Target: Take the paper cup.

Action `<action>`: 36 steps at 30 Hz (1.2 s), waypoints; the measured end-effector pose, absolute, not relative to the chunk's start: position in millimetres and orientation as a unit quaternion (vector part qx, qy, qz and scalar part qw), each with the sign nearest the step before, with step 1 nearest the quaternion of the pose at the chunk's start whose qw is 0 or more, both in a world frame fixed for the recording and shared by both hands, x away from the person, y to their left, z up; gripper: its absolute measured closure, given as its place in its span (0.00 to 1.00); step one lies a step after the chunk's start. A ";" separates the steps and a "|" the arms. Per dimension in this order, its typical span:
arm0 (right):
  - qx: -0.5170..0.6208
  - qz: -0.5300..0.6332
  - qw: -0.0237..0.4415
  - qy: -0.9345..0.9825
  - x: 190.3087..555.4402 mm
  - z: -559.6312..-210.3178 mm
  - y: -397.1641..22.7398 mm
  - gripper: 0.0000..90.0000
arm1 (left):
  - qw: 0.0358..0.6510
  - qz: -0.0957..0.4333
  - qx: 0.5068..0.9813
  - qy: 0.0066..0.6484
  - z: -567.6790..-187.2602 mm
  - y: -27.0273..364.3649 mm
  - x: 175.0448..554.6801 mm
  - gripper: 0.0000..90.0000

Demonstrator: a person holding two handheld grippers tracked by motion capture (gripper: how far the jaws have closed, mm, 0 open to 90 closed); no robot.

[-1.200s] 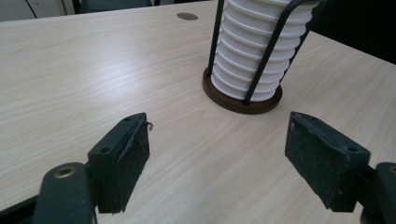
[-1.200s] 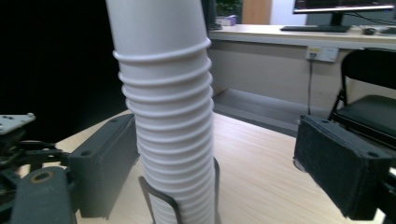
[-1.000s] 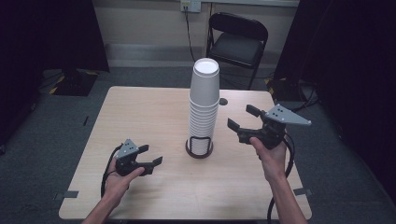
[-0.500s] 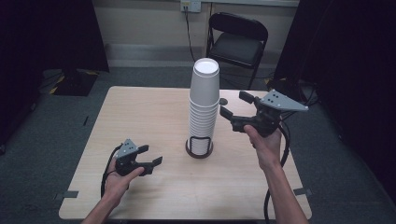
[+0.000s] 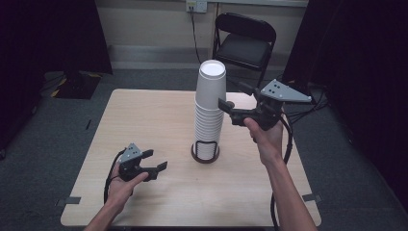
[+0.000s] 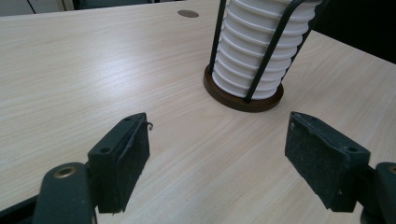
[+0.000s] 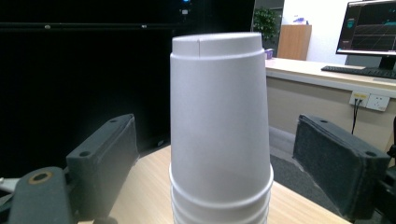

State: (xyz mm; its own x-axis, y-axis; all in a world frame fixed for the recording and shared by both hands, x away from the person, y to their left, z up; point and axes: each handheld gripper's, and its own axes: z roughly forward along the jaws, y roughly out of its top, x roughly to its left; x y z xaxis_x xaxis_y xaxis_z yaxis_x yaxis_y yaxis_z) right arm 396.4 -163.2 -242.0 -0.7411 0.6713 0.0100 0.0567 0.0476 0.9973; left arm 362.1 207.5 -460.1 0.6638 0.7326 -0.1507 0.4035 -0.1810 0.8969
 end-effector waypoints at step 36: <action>0.291 0.613 0.218 0.702 449.8 -250.2 -115.5 0.14 | 0.513 0.153 0.755 0.378 -461.4 207.3 362.9 0.24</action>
